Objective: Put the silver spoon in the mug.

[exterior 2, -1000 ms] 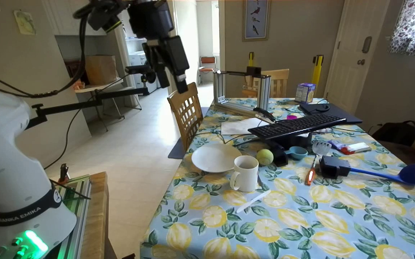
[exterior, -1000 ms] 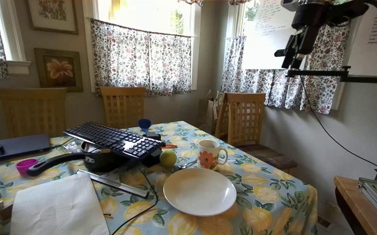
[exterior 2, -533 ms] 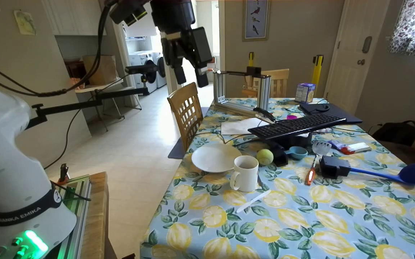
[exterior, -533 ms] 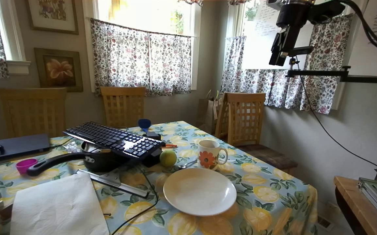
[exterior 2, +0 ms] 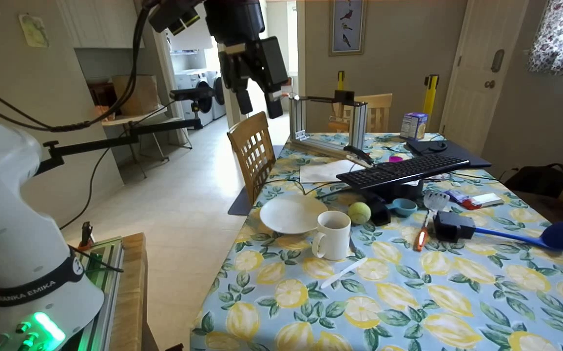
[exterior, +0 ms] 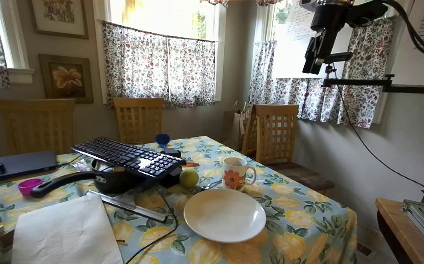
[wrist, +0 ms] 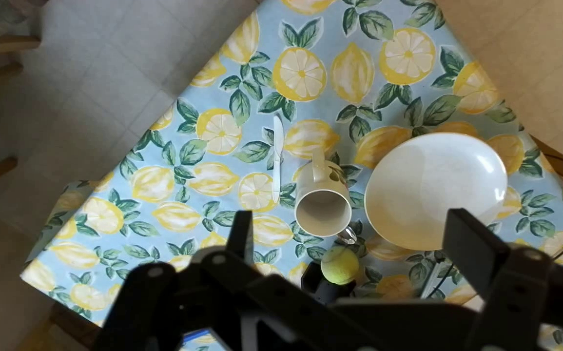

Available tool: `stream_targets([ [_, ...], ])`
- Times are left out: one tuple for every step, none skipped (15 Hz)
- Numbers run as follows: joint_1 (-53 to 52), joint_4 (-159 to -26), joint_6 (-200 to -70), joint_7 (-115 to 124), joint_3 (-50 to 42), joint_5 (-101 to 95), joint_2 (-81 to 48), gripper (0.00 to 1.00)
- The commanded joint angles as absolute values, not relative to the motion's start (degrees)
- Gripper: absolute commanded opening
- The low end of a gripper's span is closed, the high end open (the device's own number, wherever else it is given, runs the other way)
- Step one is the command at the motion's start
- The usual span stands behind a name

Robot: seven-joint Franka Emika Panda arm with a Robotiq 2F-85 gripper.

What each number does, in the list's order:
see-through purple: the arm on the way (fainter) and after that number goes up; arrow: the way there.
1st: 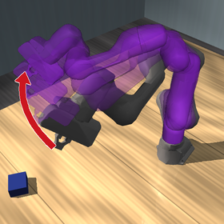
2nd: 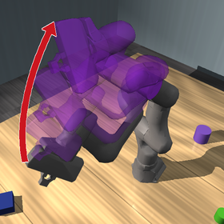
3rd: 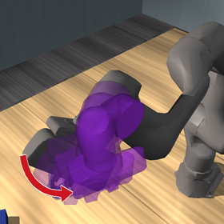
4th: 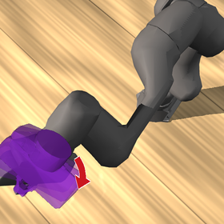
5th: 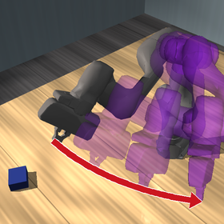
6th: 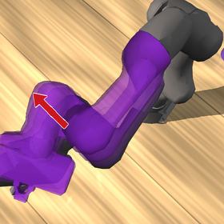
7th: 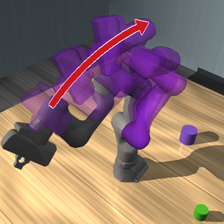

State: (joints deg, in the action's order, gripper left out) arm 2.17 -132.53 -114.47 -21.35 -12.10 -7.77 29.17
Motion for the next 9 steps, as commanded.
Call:
stream_targets([
  [2.79, -132.44, -114.41, -21.60, -11.58, -7.44, 29.08, 1.00],
  [2.91, -132.31, -115.05, -21.93, -11.64, -7.97, 28.76, 1.00],
  [3.15, -131.59, -115.30, -22.89, -11.79, -9.13, 27.96, 1.00],
  [3.06, -130.99, -115.87, -24.76, -12.27, -9.76, 27.41, 1.00],
  [3.18, -130.28, -116.31, -26.98, -12.57, -11.20, 26.67, 1.00],
  [3.16, -129.83, -116.98, -29.26, -13.02, -12.23, 26.13, 1.00],
  [3.12, -128.93, -118.36, -32.66, -13.83, -13.68, 24.91, 1.00],
  [2.92, -128.15, -120.03, -36.00, -14.74, -14.56, 23.74, 1.00],
  [2.76, -126.39, -121.07, -39.66, -15.89, -15.11, 21.63, 1.00],
])
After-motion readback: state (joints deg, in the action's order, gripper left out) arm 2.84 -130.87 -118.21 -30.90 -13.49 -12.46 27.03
